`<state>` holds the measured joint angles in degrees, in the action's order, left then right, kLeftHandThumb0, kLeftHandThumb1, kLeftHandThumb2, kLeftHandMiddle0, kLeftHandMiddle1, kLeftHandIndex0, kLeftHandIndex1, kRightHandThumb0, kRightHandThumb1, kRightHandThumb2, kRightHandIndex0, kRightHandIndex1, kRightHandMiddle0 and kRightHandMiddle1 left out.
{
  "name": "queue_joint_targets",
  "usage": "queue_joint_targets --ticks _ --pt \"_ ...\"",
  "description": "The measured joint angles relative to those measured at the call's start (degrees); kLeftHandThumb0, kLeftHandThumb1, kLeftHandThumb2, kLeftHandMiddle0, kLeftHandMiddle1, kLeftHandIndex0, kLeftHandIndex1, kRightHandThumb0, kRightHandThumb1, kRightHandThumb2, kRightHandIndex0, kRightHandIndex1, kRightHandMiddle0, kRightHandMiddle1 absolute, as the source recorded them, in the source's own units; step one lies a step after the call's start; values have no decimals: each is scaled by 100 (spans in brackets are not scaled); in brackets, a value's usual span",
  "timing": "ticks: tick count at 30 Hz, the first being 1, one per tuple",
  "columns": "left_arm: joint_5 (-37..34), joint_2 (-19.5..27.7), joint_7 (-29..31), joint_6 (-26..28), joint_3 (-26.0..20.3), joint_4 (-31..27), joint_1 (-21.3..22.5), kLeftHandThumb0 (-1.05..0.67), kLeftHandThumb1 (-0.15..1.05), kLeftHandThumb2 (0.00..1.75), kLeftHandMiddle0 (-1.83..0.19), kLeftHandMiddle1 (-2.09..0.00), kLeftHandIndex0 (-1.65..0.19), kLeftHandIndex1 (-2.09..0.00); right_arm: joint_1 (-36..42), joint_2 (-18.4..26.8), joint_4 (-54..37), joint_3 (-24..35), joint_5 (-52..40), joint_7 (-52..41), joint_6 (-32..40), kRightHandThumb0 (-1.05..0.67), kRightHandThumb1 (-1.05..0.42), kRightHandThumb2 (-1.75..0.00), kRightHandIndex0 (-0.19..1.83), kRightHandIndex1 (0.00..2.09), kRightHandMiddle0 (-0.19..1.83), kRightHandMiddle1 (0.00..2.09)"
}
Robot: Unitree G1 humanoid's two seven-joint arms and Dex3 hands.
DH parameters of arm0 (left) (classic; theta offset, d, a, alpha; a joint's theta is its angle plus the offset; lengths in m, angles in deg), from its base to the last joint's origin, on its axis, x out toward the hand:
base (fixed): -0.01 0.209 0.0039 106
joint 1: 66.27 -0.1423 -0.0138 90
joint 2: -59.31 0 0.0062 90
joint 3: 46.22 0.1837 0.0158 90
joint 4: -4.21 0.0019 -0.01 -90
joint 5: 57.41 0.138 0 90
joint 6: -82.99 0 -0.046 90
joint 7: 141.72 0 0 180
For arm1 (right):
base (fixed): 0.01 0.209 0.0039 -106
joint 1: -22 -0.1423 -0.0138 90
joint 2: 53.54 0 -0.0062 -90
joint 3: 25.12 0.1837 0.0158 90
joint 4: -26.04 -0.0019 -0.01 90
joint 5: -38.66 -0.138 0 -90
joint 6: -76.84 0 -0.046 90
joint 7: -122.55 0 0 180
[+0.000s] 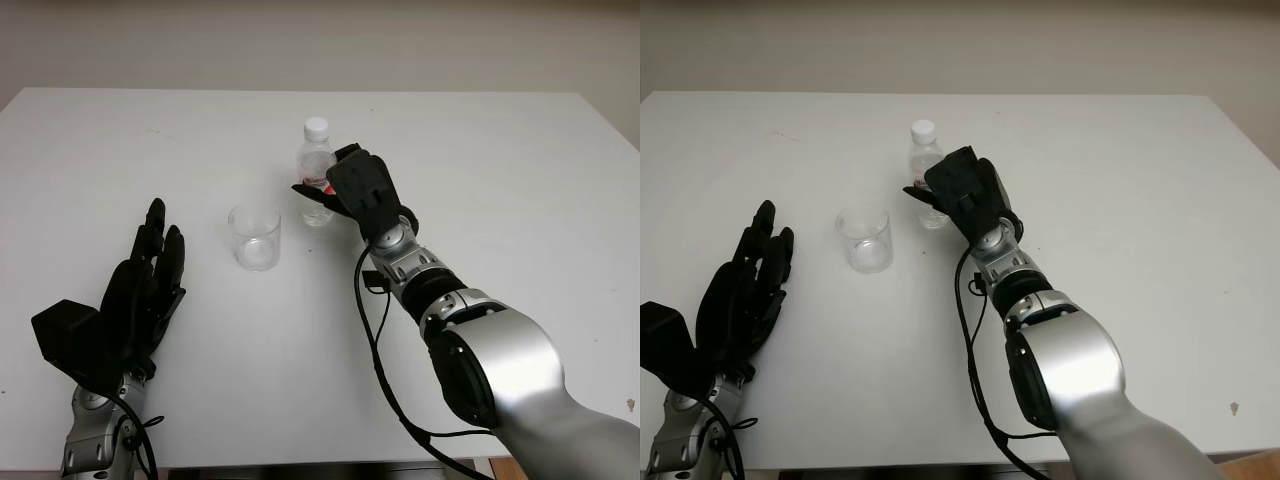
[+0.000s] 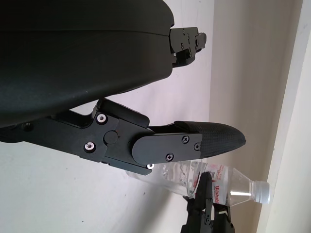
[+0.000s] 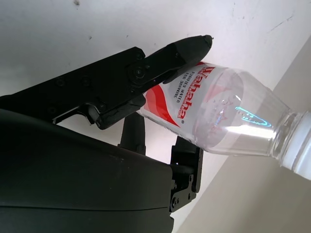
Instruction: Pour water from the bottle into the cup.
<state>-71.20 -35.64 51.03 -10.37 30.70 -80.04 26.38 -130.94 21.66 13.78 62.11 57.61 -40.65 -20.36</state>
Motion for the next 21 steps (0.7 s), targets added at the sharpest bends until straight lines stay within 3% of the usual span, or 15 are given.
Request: queue_joint_targets --ticks 7,16,21 --pt "-2 2 5 10 5 -44 -41 -75 105 44 11 -5 11 -5 37 75 -2 -208 197 -21 -209 -46 -105 -32 101 209 76 209" --pt "6 -20 2 34 36 -55 -43 -75 105 47 14 -5 12 -5 325 244 -64 -188 105 -171 -699 -42 -105 -34 109 209 85 209" --pt "4 -23 39 34 53 -29 -20 -76 105 48 15 -5 13 -5 454 307 -133 -127 -5 -230 -805 -40 -105 -34 104 209 78 209"
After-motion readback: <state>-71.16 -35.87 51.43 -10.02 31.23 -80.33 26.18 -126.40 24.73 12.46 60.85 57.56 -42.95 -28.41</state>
